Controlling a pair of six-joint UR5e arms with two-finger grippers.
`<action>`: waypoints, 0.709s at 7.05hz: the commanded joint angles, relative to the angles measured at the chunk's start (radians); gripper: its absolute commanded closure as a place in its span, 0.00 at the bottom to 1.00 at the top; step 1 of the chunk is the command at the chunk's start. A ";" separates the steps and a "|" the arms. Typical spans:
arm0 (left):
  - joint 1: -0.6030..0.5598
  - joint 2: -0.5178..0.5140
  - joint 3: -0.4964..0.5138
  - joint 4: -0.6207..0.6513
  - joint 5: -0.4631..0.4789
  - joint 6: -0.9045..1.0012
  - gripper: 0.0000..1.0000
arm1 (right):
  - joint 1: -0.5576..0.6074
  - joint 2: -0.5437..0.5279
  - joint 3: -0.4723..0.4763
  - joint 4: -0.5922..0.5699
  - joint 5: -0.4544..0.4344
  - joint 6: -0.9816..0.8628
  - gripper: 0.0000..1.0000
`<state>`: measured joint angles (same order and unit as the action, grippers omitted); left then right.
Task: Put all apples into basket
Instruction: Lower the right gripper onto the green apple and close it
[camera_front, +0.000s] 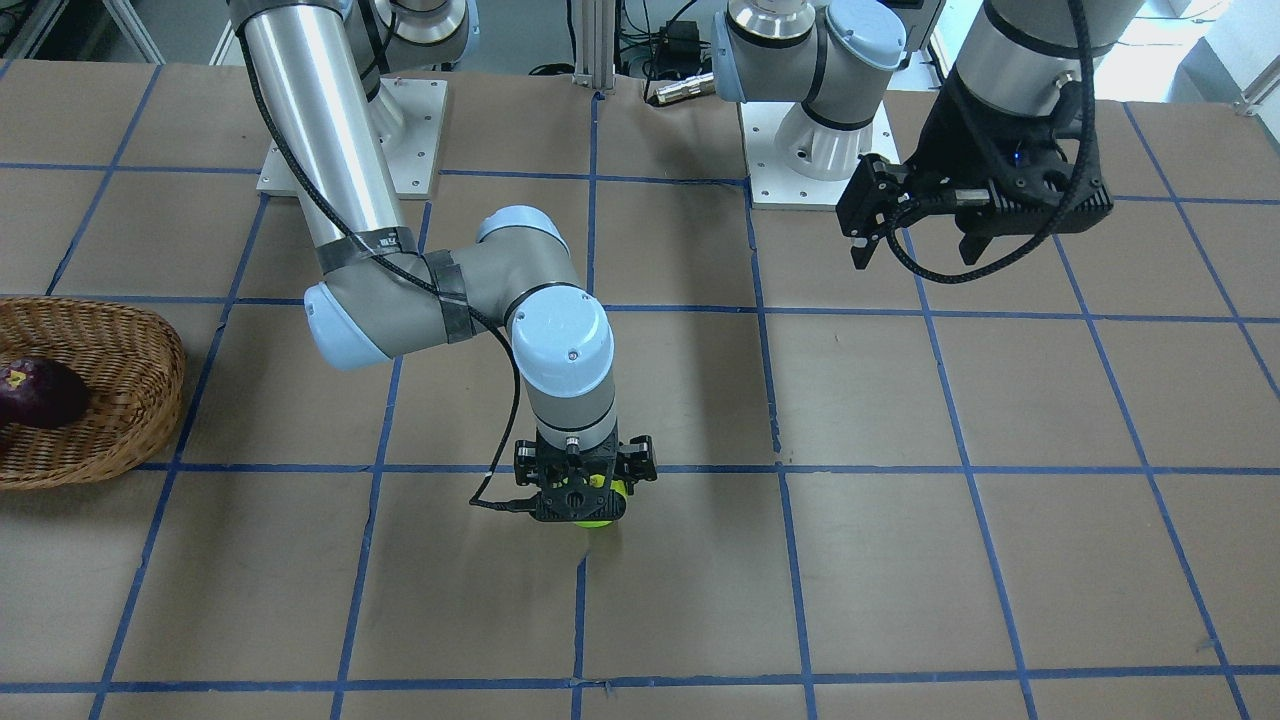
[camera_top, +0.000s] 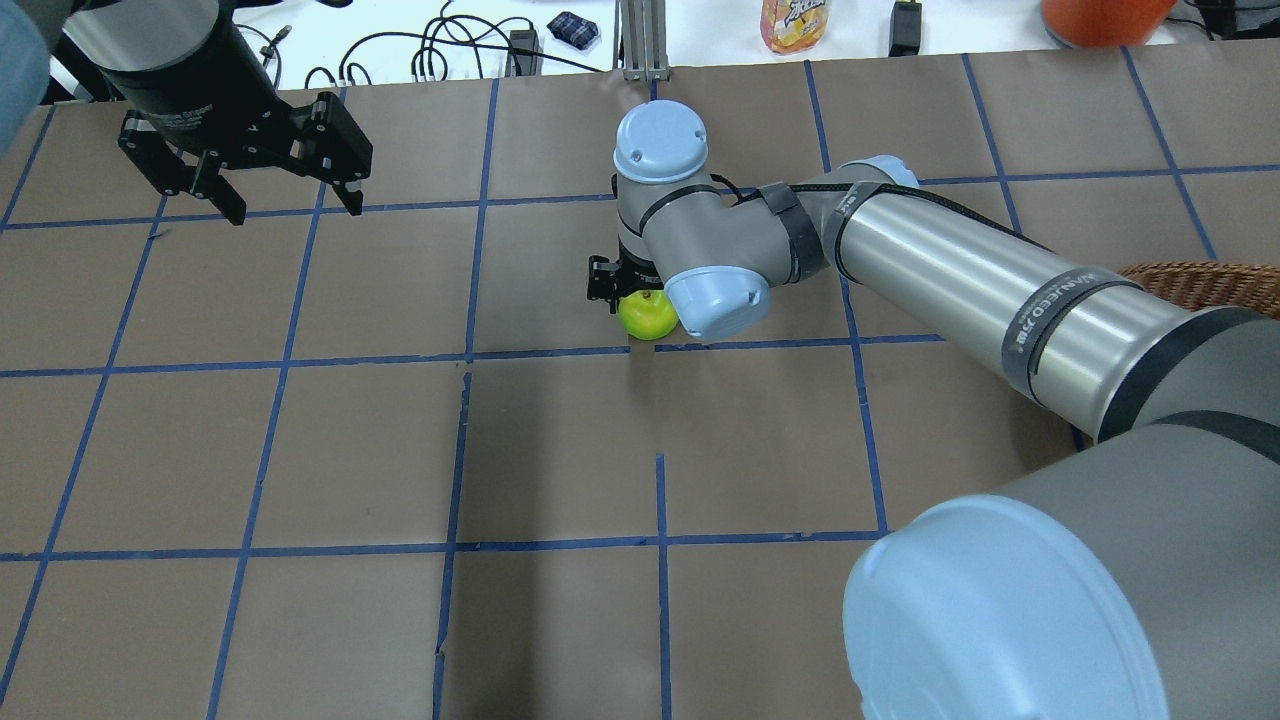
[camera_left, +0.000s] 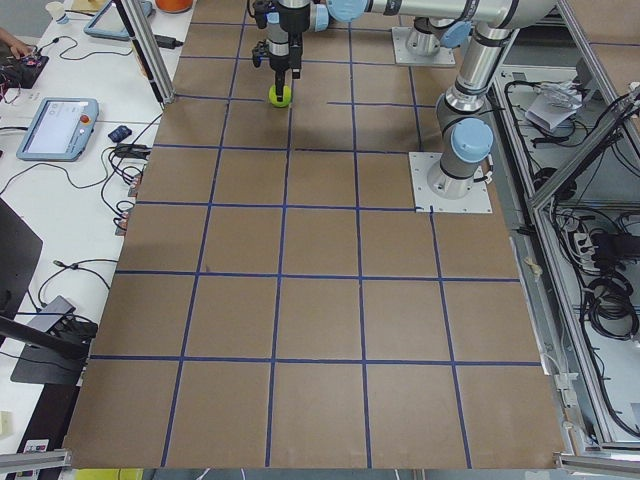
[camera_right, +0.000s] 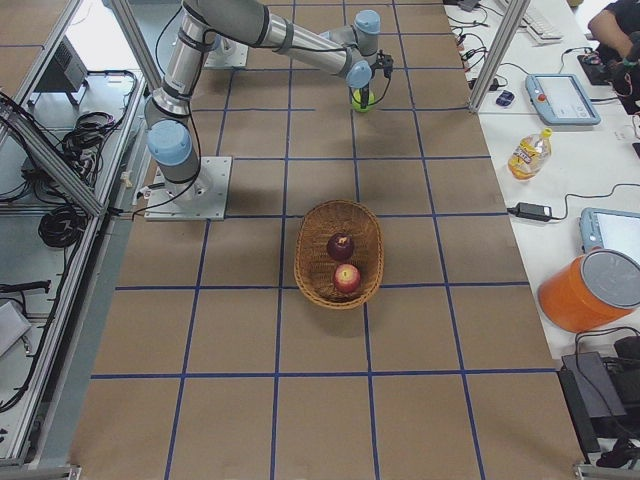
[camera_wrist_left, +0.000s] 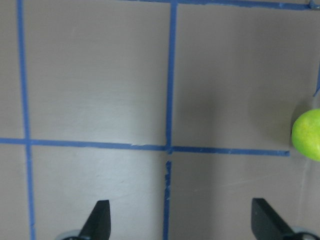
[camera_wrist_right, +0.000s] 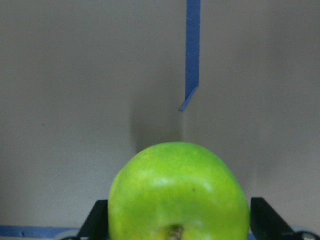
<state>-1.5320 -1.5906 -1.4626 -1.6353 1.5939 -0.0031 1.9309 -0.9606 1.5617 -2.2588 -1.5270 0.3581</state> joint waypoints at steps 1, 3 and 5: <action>0.004 0.030 0.010 -0.014 0.001 0.049 0.00 | 0.000 0.006 -0.002 -0.008 -0.001 -0.002 0.45; 0.004 0.040 -0.010 -0.015 -0.017 0.051 0.00 | -0.007 -0.089 0.000 0.031 -0.018 -0.010 0.59; 0.007 0.035 0.005 -0.014 -0.003 0.051 0.00 | -0.164 -0.284 0.047 0.244 -0.024 -0.116 0.58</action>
<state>-1.5258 -1.5566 -1.4608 -1.6494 1.5847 0.0472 1.8655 -1.1328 1.5820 -2.1231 -1.5486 0.3192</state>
